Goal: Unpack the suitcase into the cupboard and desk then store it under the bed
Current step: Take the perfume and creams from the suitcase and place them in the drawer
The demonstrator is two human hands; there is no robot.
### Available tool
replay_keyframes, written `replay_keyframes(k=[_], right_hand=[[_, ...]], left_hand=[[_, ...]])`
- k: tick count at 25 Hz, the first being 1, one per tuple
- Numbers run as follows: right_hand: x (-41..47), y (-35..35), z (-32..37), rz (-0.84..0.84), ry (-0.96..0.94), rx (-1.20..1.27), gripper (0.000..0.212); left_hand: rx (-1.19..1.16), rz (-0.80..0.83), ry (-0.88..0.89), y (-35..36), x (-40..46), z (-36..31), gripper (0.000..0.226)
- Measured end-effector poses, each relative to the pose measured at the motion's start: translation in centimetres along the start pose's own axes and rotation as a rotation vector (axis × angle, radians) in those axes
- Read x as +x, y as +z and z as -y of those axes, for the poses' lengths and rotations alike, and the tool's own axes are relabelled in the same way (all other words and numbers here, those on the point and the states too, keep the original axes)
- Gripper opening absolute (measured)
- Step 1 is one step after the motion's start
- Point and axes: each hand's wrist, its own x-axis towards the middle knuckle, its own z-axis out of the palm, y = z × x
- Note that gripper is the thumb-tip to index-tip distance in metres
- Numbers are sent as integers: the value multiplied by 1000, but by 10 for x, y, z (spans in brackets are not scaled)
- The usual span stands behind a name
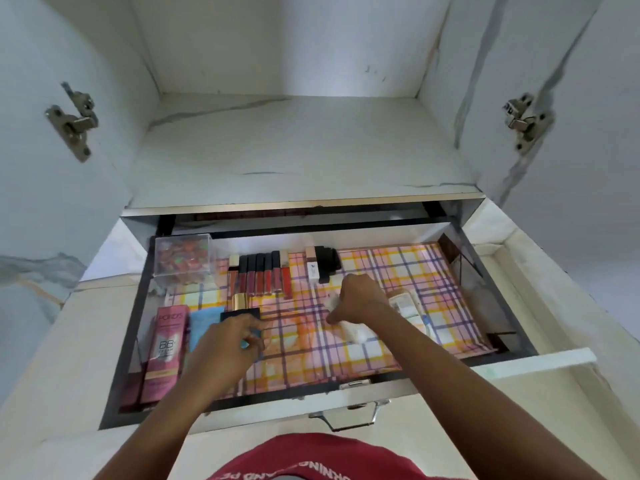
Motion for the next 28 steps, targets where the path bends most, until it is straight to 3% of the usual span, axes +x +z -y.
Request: replay_keyframes(k=[3, 5, 7, 9, 16, 19, 25, 28], right_hand=[[-4, -13, 28, -16, -142, 344, 42], [0, -15, 39, 188, -188, 527, 36], [9, -12, 43, 428, -171, 513, 29], [17, -5, 51, 521, -134, 498, 33], [32, 32, 64, 449, 34, 793, 42], [29, 41, 66, 446, 26, 788, 30], [30, 47, 63, 351, 3, 857, 36], [29, 29, 44, 192, -30, 662, 31]], left_hand=[[-39, -64, -64, -10, -14, 21, 26], [-76, -87, -90, -10, -24, 29, 24], [-98, -104, -106, -6, -30, 32, 22], [-113, -126, -116, -5, -31, 34, 21], [-100, -124, -106, -2, -29, 33, 21], [-102, -120, -103, -2, -28, 33, 22], [-81, -105, -66, -2, -28, 26, 22], [-96, -77, -4, 7, -26, 13, 20]])
